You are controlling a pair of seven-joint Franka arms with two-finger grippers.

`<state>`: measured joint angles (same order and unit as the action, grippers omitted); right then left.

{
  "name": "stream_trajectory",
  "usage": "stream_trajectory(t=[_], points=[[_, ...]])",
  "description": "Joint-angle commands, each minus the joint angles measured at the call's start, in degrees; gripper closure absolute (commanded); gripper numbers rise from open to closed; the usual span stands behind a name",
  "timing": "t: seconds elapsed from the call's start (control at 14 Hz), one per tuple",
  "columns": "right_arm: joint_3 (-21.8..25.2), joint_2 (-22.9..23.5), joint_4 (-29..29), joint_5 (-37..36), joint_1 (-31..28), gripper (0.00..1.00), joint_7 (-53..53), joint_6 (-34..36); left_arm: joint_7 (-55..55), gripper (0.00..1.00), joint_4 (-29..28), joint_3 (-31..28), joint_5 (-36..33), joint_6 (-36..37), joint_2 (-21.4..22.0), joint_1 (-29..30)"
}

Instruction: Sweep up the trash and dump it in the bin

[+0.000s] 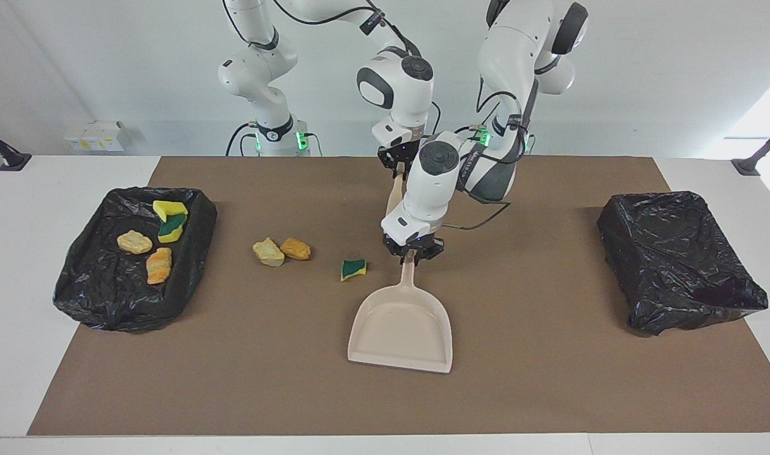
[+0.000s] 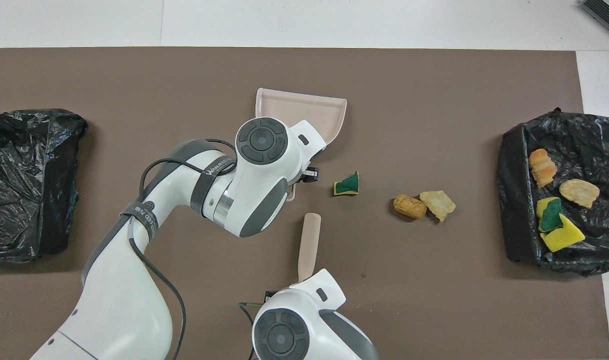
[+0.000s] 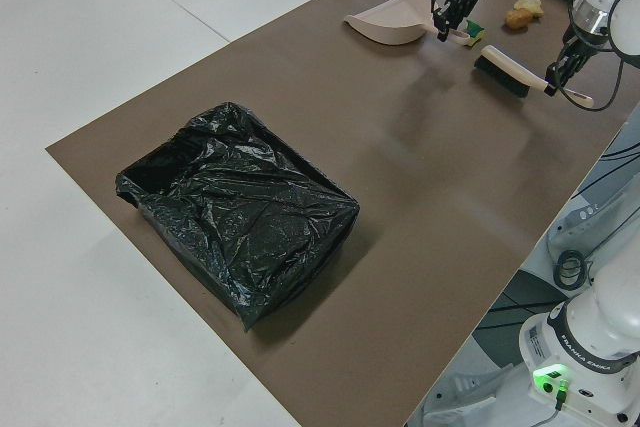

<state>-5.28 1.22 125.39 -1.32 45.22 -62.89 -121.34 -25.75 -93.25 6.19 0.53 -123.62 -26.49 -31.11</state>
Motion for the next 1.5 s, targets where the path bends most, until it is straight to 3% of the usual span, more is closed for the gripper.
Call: stream_trajectory(t=[0.0, 0.36, 0.72, 0.86, 1.22, 1.43], points=[[-0.26, -4.02, 0.47, -0.09, -3.02, 1.00, 3.99, 4.78, 3.39, 1.00, 0.18, -0.47, -4.56, 4.25, 1.43, 0.34], [-0.26, -8.07, 0.47, -0.17, -10.31, 1.00, 11.99, 10.94, 23.96, 1.00, 0.09, -1.35, -4.66, 14.51, 8.10, 3.33], [-0.26, -8.16, 0.65, -2.80, -18.49, 1.00, 13.06, 12.70, 53.02, 1.00, -1.05, -2.14, -5.01, 28.76, 16.72, 9.91], [-0.26, -8.07, 0.82, -4.30, -21.39, 1.00, 13.06, 14.98, 61.40, 1.00, -1.75, -2.23, -5.01, 32.55, 17.96, 11.59], [-0.26, -8.34, 3.89, -7.38, -31.40, 1.00, 17.96, 15.17, 76.88, 1.00, -6.05, -2.32, -6.24, 29.94, 19.63, 14.58], [-0.26, -9.82, 8.53, -7.56, -37.47, 1.00, 26.65, 8.61, 82.69, 1.00, -10.62, -2.32, -6.33, 25.55, 21.91, 14.67]])
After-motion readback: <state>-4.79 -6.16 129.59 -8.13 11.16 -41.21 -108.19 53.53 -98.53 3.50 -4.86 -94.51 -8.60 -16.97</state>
